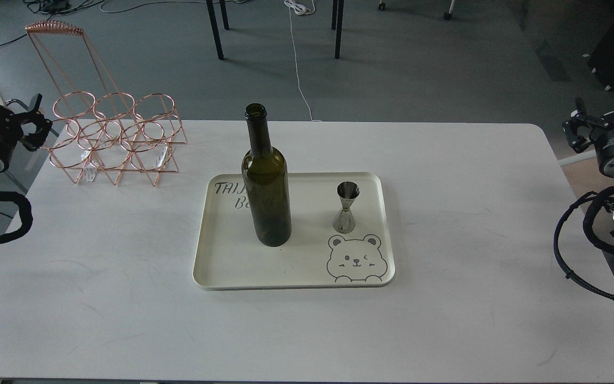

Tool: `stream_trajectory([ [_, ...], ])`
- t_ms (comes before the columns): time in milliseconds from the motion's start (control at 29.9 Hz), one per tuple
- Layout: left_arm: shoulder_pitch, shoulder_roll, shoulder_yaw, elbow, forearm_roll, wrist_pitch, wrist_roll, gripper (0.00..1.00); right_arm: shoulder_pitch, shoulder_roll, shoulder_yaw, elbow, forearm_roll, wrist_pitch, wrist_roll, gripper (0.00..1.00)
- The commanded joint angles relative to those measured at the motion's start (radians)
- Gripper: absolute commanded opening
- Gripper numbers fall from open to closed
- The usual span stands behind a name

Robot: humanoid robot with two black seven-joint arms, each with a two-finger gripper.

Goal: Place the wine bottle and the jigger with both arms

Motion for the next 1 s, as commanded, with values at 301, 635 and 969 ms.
stream_trajectory([
  [301,-0.013,0.0,-0.005,-0.008,-0.002,0.0,0.0,0.99,0.001,-0.035,-0.009,0.122,-0.008,-0.002,0.008,0.99],
  [635,-0.015,0.0,-0.001,-0.009,0.0,0.0,0.0,0.99,-0.015,-0.267,-0.015,0.61,-0.408,-0.267,0.011,0.99],
  [969,-0.016,0.003,-0.002,-0.012,0.0,0.0,0.002,0.99,-0.06,-0.376,-0.158,0.947,-0.859,-0.487,0.012,0.98],
])
